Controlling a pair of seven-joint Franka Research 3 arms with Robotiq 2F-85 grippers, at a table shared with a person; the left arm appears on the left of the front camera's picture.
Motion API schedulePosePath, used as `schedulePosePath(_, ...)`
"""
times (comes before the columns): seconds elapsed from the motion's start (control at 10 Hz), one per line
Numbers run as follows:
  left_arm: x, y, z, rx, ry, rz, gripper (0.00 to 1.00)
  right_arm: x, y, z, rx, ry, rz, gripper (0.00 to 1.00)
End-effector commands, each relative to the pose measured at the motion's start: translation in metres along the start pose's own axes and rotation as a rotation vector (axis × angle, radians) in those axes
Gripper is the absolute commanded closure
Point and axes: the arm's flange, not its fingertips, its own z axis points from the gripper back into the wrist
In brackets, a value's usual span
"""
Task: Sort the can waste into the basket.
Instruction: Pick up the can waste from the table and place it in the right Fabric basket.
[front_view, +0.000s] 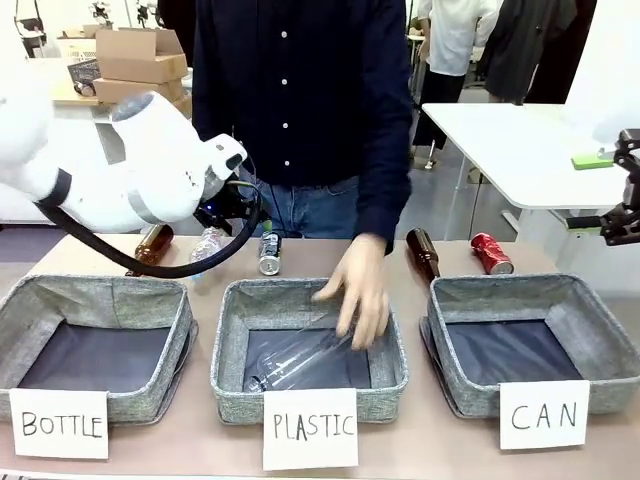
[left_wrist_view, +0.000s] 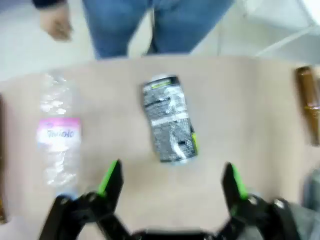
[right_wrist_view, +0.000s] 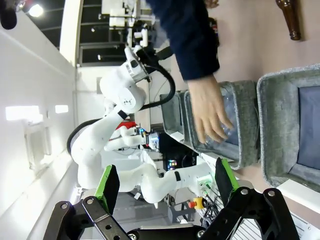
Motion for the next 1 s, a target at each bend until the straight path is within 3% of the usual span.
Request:
schedulePosePath(0.0,0.008,-0.021,0.058,-0.103,-0.052,-0.032,0.0,0.002,0.0,0.002,0.0,0.003,0.03,0.0)
schedulePosePath(0.1,0.0,0.0,0.0,0.0,0.0,0.0,0.0,0.002,0.0,0.002,0.0,0.003,0.03,0.0)
schedulePosePath(0.2,0.014,0.003,-0.014,0.094,-0.026,0.045,0.0,0.002,0.0,0.002,0.0,0.003,0.03,0.0)
schedulePosePath(0.3,0.025,-0.003,-0.039,0.105,0.06,0.044,0.0,0.002,0.0,0.002,0.0,0.003,0.03,0.0)
schedulePosePath(0.6,0.037,-0.016,-0.067,0.047,0.156,0.038,0.0,0.002,0.0,0.002,0.0,0.003,0.03,0.0)
schedulePosePath(0.9,0.04,-0.015,-0.083,0.04,0.177,0.105,0.0,0.002,0.0,0.002,0.0,0.003,0.03,0.0)
